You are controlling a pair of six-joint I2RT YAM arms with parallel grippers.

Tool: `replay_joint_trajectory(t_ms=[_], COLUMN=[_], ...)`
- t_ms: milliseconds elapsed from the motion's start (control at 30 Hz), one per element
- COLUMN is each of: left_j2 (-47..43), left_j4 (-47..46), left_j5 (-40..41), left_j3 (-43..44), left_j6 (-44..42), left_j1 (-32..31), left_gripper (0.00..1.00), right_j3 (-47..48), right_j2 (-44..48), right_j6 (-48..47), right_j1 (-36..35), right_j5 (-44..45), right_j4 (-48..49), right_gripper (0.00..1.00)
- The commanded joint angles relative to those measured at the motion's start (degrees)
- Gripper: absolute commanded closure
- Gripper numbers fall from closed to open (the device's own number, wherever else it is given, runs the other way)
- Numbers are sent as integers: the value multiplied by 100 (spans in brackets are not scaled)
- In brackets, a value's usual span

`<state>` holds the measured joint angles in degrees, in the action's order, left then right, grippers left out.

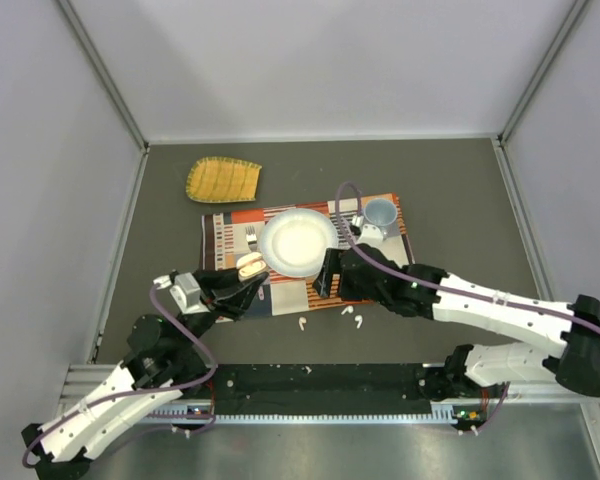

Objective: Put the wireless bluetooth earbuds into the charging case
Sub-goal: Pick up the left earbud from the center of the board.

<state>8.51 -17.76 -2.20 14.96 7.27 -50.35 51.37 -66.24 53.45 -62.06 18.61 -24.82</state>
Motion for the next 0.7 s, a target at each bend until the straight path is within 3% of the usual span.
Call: replay_joint_trajectory(t_ms=[0,200,667], left_j2=[-437,-1027,-1765], left_j4=[465,1027,2110], left_j5=[878,1116,871], left_j3=[262,262,384], left_j6=[-208,-129,3], left_j1=[-10,-1,-10], left_gripper=[100,100,100], right_j3=[57,188,821], right_j2=[-406,-1153,-2428], right_j6=[499,1079,1484], right_j1=[45,36,-210], right_j5=[-455,-543,-788], right_j4=[-32,-41,-181], right_gripper=[24,32,40])
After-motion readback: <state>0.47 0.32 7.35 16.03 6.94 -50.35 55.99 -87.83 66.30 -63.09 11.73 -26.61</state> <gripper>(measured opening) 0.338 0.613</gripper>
